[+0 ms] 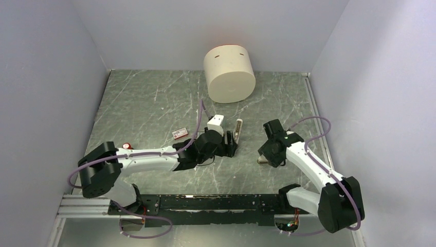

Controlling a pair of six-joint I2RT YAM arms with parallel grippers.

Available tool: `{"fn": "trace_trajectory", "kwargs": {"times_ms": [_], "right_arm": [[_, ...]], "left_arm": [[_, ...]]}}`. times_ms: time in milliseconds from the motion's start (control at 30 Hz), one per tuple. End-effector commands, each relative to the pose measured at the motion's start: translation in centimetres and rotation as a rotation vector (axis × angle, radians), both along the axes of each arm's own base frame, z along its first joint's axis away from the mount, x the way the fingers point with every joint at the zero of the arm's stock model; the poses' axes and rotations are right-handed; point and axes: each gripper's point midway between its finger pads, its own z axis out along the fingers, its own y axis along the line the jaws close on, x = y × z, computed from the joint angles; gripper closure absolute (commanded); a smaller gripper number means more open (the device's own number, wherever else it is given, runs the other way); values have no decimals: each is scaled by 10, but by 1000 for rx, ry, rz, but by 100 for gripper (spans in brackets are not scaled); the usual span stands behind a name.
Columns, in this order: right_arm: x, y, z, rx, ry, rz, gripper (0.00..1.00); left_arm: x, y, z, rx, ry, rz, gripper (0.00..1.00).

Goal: Load the staples into the stapler

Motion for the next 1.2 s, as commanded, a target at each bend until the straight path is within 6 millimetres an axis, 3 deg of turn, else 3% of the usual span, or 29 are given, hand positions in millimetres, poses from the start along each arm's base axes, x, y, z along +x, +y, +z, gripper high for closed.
{"fn": "trace_trajectory", "kwargs": {"times_ms": [0,100,233,333,500,767,1167], "right_arm": [[5,4,-5,41,-17,-84,44],[7,7,-10,51,-8,-73,49],[10,13,-12,64,-1,-27,66],[16,16,-5,70,-26,21,79],[29,28,11,129,-79,163,91],[29,49,21,265,-61,355,96],[9,72,20,435,9,452,96]], "left_arm": [[-4,-20,3,-31,2,-65,26],[-8,-28,-3,-48,23,-92,26],[-14,-40,-13,-82,62,-133,26],[-21,-50,-18,-134,102,-166,27],[-32,-59,-39,-222,217,-168,31],[-40,-66,-59,-345,307,-156,46],[-44,-71,-86,-372,355,-129,47]]}}
